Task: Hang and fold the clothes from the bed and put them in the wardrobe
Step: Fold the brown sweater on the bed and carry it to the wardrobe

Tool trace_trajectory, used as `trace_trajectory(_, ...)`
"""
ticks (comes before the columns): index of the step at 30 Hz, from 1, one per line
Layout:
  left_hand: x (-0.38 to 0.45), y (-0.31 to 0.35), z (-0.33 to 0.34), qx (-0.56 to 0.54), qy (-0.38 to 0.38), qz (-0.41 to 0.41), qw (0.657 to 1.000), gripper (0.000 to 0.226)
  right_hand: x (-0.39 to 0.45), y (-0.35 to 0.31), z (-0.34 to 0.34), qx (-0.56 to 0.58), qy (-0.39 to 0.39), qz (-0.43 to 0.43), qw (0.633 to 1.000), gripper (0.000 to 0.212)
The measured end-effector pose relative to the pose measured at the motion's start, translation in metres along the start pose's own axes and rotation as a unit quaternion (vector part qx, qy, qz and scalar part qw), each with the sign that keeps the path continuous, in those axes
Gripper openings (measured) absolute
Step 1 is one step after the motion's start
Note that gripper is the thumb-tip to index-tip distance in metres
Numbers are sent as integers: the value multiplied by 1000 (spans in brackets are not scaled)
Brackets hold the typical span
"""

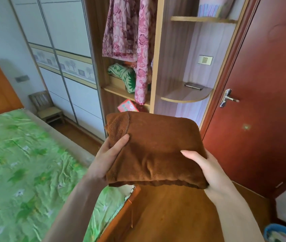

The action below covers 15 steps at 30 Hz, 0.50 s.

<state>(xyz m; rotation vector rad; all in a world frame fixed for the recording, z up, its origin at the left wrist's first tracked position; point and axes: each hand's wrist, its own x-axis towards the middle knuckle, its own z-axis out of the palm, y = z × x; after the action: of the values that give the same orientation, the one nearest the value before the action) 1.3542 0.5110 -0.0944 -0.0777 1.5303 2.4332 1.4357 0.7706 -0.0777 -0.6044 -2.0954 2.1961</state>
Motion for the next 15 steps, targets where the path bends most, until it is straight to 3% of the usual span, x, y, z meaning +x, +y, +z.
trace_trajectory(6, 89, 8, -11, -34, 55, 35, 997, 54, 118, -22, 31, -20, -46, -1, 999, 90)
trace_trajectory(15, 248, 50, -35, -44, 119, 77, 989, 63, 303, -79, 95, -37, -145, -7, 989, 55)
